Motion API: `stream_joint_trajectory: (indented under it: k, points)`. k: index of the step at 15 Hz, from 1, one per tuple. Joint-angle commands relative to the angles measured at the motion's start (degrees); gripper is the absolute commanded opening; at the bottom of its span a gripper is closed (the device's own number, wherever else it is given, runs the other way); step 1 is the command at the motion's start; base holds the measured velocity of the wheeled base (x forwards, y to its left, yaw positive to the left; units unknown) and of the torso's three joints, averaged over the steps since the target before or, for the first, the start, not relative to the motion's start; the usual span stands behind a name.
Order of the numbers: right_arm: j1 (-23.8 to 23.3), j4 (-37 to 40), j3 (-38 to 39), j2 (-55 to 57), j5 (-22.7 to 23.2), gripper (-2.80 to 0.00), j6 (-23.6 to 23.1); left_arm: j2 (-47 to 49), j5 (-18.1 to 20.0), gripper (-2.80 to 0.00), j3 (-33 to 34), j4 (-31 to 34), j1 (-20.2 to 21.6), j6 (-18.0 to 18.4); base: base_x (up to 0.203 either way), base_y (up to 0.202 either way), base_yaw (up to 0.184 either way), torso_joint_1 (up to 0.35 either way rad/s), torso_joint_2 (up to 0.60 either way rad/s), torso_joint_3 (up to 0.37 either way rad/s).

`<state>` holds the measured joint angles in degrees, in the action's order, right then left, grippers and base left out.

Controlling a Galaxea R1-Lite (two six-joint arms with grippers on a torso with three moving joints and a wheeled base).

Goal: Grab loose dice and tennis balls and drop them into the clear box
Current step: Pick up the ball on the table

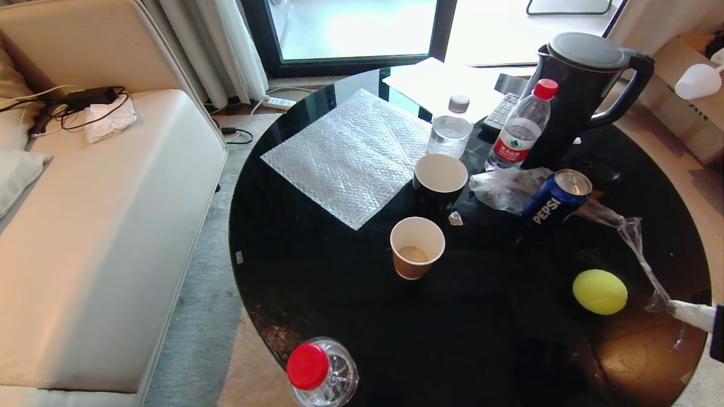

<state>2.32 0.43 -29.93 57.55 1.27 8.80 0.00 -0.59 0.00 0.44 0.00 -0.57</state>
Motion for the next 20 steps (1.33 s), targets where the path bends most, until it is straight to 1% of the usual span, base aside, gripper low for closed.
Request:
stream_joint_trajectory:
  k: [1,2,3,4,8,9,10,11,14,16,17,18,20]
  points:
    - [1.75,-4.48,-2.54,10.56,0.71,-2.8,0.36,0.0,-0.03,-2.8,0.09,0.0,0.0,-0.04,0.0,0.0,0.0,0.0,0.0,0.0]
    - [2.07,-5.16,-3.3,10.53,1.28,-2.8,0.06,0.0,-0.03,-2.8,0.09,0.0,0.0,-0.04,0.0,0.0,0.0,0.0,0.0,0.0]
    - [2.15,-4.92,-3.28,10.68,1.59,-2.8,-1.25,0.0,-0.03,-2.8,0.09,0.0,0.0,-0.04,0.0,0.0,0.0,0.0,0.0,0.0]
    - [2.08,-5.1,-3.16,11.55,1.58,0.0,-3.05,0.0,-0.03,-2.8,0.09,0.0,0.0,-0.04,0.0,0.0,0.0,0.0,0.0,0.0]
    - [1.02,-4.88,-3.59,13.35,0.77,0.0,-11.0,0.0,-0.03,-2.8,0.09,0.0,0.0,-0.04,0.0,0.0,0.0,0.0,0.0,0.0]
    - [0.81,-5.05,-3.63,13.72,-0.17,0.0,-14.28,0.0,-0.03,-2.8,0.09,0.0,0.0,-0.04,0.0,0.0,0.0,0.0,0.0,0.0]
    - [0.46,-5.08,-3.56,14.55,-2.16,0.0,-16.98,0.0,-0.03,-2.8,0.09,0.0,0.0,-0.04,0.0,0.0,0.0,0.0,0.0,0.0]
    - [0.22,-4.91,-3.48,15.22,-3.63,0.0,-18.36,0.0,-0.03,-2.8,0.09,0.0,0.0,-0.04,0.0,0.0,0.0,0.0,0.0,0.0]
    - [-0.91,-5.39,-3.62,17.96,-4.18,0.0,-18.67,0.0,-0.03,-2.8,0.08,0.0,0.0,-0.04,0.0,0.0,0.0,0.0,0.0,0.0]
    - [-0.92,-5.93,-3.99,19.46,-3.61,0.0,-18.7,0.0,-0.03,-2.8,0.09,0.0,0.0,-0.04,0.0,0.0,0.0,0.0,0.0,0.0]
    - [-0.91,-7.36,-4.35,20.56,-3.25,0.0,-18.58,0.0,-0.03,-2.8,0.0,0.0,0.0,-0.04,0.0,0.0,0.0,0.0,0.0,0.0]
    - [-0.86,-9.03,-4.41,21.48,-2.48,0.0,-18.68,0.0,-0.03,-2.8,0.09,0.0,0.0,-0.04,0.0,0.0,0.0,0.0,0.0,0.0]
    - [-0.91,-11.87,-4.18,23.29,0.51,0.0,-18.98,0.0,-0.03,-2.8,0.09,0.0,0.0,-0.04,0.0,0.0,0.0,0.0,0.0,0.0]
